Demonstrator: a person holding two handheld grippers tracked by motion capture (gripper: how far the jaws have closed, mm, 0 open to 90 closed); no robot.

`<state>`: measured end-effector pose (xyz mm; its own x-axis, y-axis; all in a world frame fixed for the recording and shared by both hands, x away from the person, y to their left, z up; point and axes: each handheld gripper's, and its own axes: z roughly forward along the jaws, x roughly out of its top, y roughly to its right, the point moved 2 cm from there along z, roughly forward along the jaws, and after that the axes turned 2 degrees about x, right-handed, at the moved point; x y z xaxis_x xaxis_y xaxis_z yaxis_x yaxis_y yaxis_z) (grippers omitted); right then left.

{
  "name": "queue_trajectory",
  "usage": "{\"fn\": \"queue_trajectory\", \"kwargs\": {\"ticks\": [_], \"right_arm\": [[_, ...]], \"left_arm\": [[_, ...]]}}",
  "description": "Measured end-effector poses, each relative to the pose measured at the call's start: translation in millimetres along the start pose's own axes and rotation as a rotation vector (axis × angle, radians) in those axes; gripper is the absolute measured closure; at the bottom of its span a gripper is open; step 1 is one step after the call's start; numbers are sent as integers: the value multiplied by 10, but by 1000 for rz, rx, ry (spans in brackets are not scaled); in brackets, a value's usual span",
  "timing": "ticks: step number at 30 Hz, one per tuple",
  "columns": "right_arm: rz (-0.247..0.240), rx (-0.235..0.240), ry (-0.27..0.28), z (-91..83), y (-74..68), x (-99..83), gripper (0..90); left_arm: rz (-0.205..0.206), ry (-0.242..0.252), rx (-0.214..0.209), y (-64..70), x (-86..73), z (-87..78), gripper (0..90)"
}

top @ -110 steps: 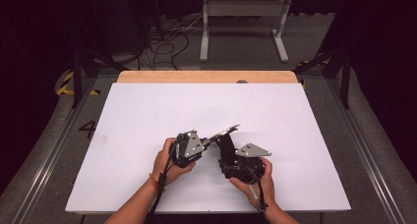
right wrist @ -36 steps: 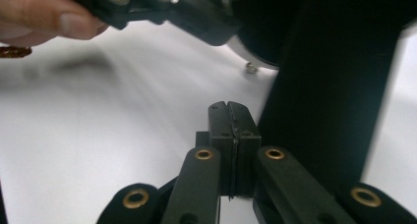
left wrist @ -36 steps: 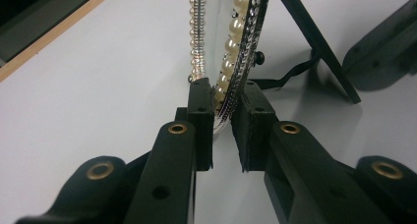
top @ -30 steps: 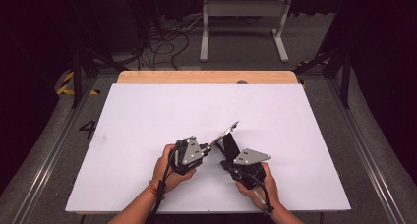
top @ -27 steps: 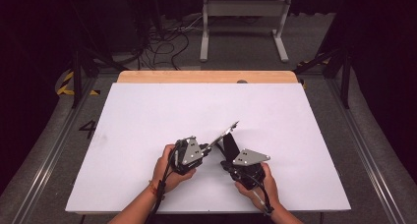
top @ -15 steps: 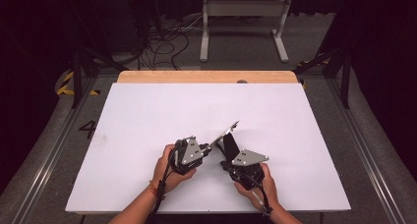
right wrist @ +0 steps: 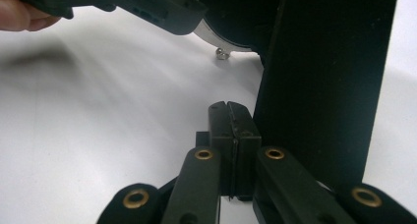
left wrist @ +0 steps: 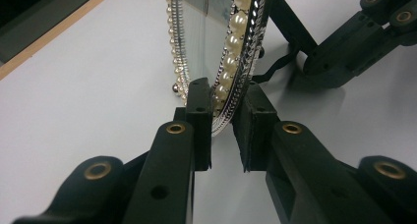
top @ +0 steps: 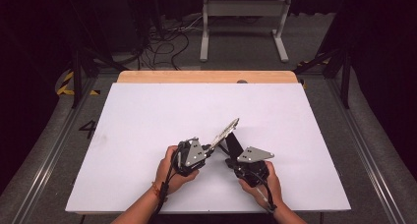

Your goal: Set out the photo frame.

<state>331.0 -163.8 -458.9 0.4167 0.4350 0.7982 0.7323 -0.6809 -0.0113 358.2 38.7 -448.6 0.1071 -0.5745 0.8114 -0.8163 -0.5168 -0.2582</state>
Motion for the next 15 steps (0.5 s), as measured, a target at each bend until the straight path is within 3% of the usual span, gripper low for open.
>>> {"fn": "queue_trajectory", "kwargs": {"ticks": [15], "right_arm": [[14,-20,9,-43,154,-21,900]], "left_arm": [[2,16,-31,29,9,31,755]]}}
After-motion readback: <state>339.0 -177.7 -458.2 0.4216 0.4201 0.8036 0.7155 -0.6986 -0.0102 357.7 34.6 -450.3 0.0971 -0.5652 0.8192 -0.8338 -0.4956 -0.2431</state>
